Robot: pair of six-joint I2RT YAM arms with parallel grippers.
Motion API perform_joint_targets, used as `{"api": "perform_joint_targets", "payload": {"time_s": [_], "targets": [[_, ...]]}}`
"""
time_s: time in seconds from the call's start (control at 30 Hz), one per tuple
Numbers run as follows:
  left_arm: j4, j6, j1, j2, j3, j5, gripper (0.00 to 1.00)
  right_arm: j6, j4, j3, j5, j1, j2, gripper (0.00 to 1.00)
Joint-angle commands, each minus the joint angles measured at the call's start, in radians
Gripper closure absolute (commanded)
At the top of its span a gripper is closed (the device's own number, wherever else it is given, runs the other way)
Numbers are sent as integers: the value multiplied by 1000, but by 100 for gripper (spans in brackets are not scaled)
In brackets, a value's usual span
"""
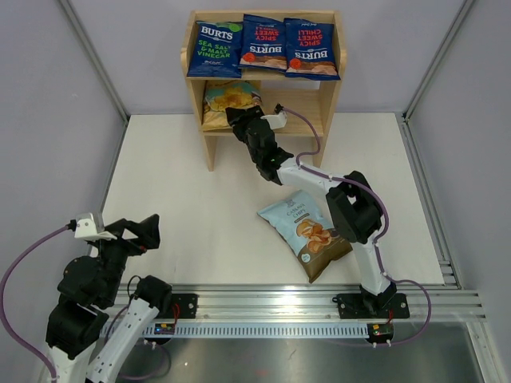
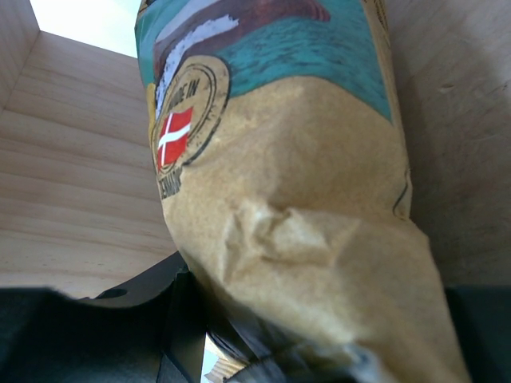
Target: Place and organize the chips bags onto the shelf
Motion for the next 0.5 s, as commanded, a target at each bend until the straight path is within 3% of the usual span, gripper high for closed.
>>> {"api": "perform_joint_targets", "payload": {"time_s": [0.0, 0.23, 0.47], "targets": [[48, -2, -3, -23, -7, -27, 1, -1, -29, 18, -65, 29, -10, 59], [45, -5, -3, -29, -5, -35, 1, -7, -120, -14, -76, 29, -86, 34], [39, -11, -3, -45, -2, -55, 1, 14, -220, -34, -73, 29, -134, 22]]}}
